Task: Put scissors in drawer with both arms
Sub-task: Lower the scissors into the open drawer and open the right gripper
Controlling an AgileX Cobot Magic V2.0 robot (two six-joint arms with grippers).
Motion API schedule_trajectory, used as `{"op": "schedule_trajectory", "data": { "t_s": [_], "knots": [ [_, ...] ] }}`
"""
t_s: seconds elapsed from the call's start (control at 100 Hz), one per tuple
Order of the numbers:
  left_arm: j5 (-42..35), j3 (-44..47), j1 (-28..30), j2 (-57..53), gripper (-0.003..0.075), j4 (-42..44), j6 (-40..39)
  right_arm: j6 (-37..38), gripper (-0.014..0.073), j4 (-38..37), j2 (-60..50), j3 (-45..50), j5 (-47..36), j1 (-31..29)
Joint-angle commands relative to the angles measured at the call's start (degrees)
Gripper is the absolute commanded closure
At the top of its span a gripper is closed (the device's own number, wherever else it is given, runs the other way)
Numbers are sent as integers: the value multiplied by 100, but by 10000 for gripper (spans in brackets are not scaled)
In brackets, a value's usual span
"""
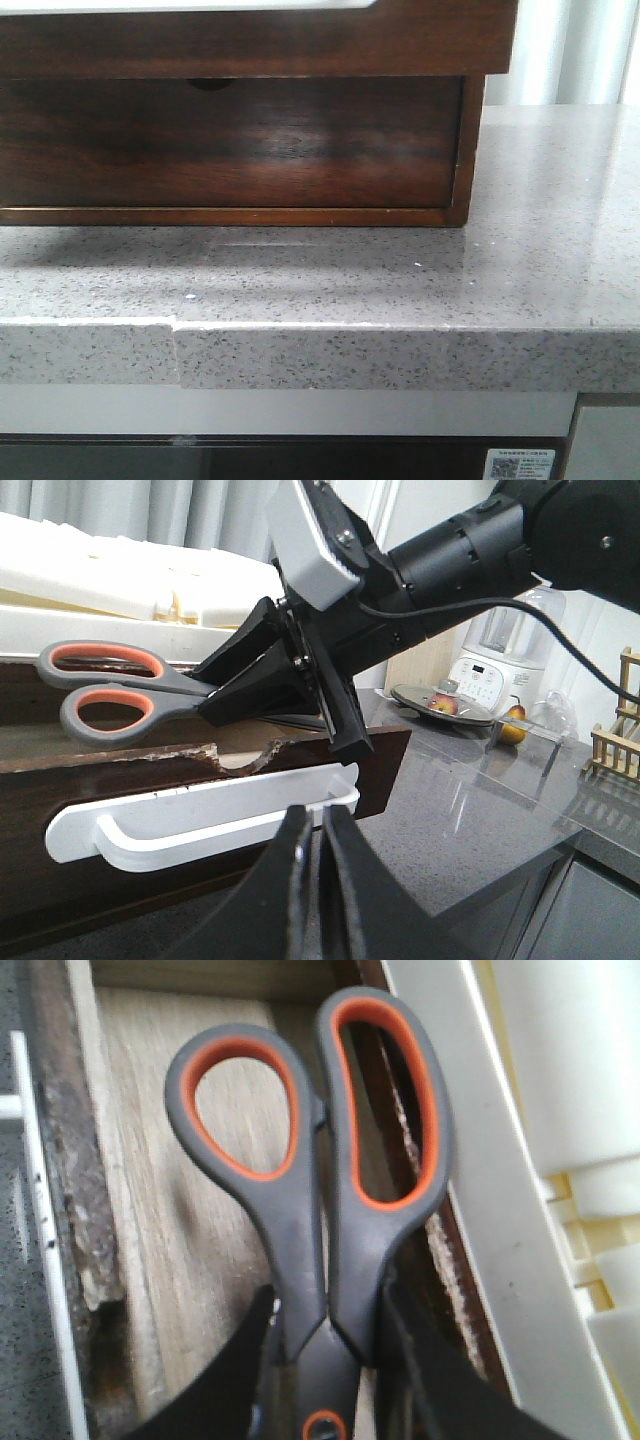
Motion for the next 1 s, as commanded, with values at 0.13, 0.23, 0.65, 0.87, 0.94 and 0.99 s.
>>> {"op": "schedule_trajectory", "data": {
  "t_s": [0.13, 0.23, 0.65, 0.87, 0.94, 0.99],
  "knots": [
    [-252, -169, -42, 86, 739, -251, 1, -42, 672, -143, -193, -207, -332, -59],
    [-252, -169, -42, 86, 739, -241, 1, -42, 659, -120, -193, -207, -344, -59],
    [-398, -169, -42, 86, 739, -192, 1, 82, 242, 68, -436, -207, -365, -59],
    [-408, -169, -42, 86, 739, 246, 1, 121, 488, 659, -1112, -207, -230, -59],
    [-408, -169, -42, 86, 739, 543, 1, 121, 585, 853, -1427, -185, -62, -59],
    [-408, -169, -42, 86, 739, 804, 1, 121, 611, 945, -1688, -98, -9, -59]
  ]
}}
